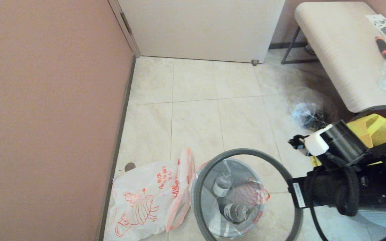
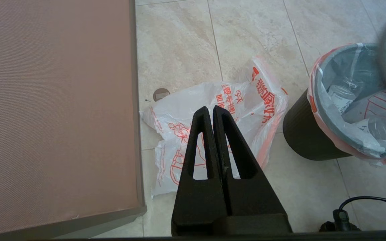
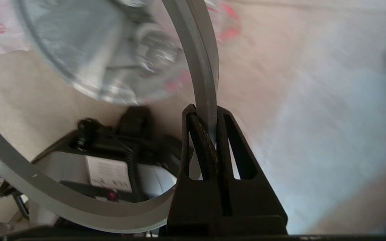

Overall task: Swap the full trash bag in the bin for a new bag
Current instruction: Place the trash can ring on the floor

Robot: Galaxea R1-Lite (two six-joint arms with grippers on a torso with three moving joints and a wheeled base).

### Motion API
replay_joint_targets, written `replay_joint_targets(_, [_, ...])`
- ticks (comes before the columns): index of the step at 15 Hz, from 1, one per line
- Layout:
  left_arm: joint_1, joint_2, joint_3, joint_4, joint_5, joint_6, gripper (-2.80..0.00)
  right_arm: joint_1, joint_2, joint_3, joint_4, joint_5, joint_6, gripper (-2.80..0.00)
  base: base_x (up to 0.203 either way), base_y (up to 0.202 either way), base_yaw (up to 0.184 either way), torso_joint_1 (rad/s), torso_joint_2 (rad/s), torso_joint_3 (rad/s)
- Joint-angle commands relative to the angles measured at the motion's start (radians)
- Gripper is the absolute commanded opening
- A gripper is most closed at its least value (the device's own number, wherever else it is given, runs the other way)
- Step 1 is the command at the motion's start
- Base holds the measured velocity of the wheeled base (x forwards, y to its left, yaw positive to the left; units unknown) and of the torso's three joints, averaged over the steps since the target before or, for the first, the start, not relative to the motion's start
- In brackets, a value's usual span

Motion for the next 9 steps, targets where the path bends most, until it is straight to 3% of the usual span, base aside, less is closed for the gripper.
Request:
replay_joint_targets(1, [0.000, -0.002, 0.000, 0.000, 0.000, 0.000, -2.80, -0.075, -0.122, 0.039, 0.057, -0.035, -0.001, -2.80, 0.000, 0.000, 0.000, 0.000, 0.00, 0.000])
replay_joint_targets(5, [0.000, -0.001, 0.000, 0.000, 0.000, 0.000, -2.80, -0.154, -0.160, 0.098, 0.065, -0.236, -0.043, -2.80, 0.000, 0.000, 0.000, 0.000, 0.00, 0.000])
replay_joint_targets(9, [0.000, -0.002, 0.000, 0.000, 0.000, 0.000, -2.80, -0.308, -0.172, 0.123, 0.062, -0.272, -0.081, -2.80, 0.000, 0.000, 0.000, 0.000, 0.00, 0.000])
